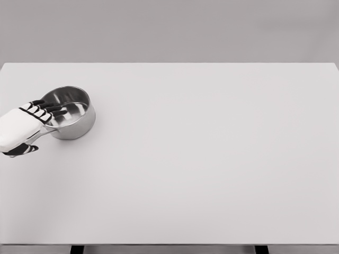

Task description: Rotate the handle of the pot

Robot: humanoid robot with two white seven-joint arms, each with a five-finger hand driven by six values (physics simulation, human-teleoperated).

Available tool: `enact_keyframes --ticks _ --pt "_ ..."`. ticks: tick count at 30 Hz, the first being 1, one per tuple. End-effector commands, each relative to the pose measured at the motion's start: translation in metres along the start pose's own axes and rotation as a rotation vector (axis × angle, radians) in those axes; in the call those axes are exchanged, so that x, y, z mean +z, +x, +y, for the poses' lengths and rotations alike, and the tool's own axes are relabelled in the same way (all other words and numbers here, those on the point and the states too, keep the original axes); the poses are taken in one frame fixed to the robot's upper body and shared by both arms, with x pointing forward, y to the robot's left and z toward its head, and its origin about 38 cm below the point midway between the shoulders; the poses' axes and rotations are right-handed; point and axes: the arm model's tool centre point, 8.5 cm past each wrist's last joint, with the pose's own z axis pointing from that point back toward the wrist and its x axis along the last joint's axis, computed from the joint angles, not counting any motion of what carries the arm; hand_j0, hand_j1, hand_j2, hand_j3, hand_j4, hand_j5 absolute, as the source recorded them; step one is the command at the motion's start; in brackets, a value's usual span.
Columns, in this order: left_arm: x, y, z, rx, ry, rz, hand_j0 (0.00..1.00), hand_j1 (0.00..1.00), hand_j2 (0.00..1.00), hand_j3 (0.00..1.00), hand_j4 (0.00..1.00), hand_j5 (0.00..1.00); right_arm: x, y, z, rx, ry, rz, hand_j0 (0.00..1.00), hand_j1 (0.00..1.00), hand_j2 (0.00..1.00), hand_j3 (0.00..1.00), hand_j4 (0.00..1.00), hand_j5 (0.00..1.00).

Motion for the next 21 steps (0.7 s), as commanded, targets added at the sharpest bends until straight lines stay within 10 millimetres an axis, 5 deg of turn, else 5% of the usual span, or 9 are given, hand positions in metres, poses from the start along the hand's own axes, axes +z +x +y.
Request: enact_keyframes --ticks 1,21 --pt "0.001 -0.002 0.0 -0.003 -0.006 0.006 1.0 1.0 1.0 1.0 1.0 1.0 0.0 0.0 0.0 0.0 0.0 0.0 1.0 1.0 1.0 1.0 1.0 1.0" --pt "0.007 -0.015 0.005 -0.07 -0.04 0.055 1.0 1.0 1.0 1.0 1.0 1.0 0.0 0.0 0.0 0.0 0.0 0.0 1.0 1.0 1.0 1.0 1.0 1.0"
